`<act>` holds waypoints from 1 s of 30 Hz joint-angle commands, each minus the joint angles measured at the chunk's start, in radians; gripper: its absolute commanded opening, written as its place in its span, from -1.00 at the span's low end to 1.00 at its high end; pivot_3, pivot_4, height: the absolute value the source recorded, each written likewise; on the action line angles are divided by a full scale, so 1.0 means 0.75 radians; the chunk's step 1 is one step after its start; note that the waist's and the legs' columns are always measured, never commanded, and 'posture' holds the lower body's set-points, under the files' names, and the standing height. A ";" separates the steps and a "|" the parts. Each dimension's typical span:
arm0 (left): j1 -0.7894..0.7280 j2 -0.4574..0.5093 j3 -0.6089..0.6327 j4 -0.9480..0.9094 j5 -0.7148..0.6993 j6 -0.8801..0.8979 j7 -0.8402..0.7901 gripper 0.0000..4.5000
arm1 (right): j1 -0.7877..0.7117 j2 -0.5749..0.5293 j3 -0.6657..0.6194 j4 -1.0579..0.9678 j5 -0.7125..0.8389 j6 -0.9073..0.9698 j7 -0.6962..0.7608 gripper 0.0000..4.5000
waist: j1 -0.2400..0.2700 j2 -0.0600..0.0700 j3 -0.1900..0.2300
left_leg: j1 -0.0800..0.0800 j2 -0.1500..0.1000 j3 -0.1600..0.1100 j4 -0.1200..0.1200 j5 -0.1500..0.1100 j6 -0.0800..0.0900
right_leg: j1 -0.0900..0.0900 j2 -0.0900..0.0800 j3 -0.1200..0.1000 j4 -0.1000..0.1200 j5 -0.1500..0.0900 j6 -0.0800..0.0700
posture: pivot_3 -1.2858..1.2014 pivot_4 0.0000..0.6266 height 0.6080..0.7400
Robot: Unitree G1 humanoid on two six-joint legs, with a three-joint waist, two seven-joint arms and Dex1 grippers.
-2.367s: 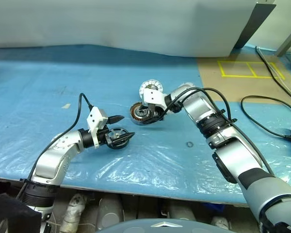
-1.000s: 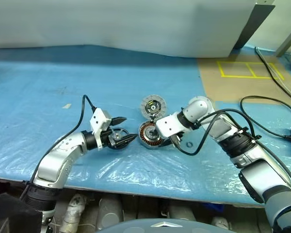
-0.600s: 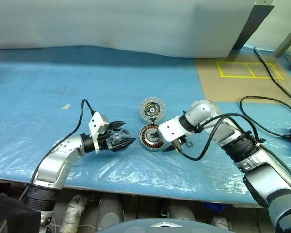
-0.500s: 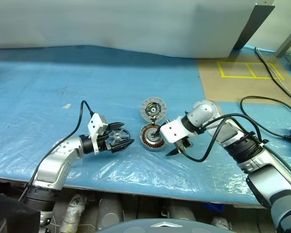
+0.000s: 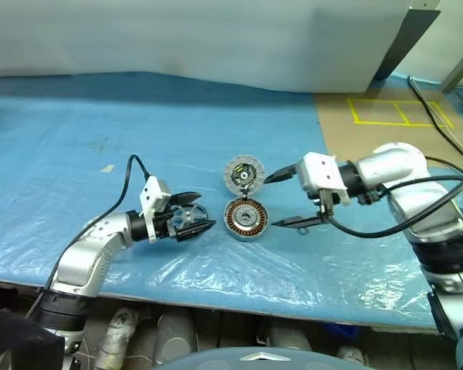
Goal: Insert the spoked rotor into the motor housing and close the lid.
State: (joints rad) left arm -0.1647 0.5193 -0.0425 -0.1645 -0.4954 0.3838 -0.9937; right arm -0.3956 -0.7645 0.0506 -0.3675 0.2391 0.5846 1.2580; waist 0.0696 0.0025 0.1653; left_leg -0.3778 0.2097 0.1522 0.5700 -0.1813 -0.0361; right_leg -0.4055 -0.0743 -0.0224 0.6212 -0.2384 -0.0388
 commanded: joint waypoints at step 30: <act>-0.153 0.006 -0.054 -0.092 -0.029 0.163 0.034 1.00 | 0.730 0.185 -0.140 0.001 -0.026 -0.029 -0.687 0.74 | 0.001 0.001 0.000 | 0.005 -0.004 0.001 -0.011 0.002 -0.008 | 0.003 -0.001 0.002 -0.011 -0.001 0.003 | 0.03 -0.52 1.00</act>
State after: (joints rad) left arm -0.2844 0.5159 -0.0830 -0.2108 -0.5212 0.5210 -0.9592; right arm 0.1352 -0.6252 -0.0665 -0.3752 0.2086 0.5573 0.7382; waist 0.0702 0.0032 0.1652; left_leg -0.3736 0.2066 0.1529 0.5618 -0.1798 -0.0421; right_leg -0.4022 -0.0748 -0.0208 0.6128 -0.2391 -0.0369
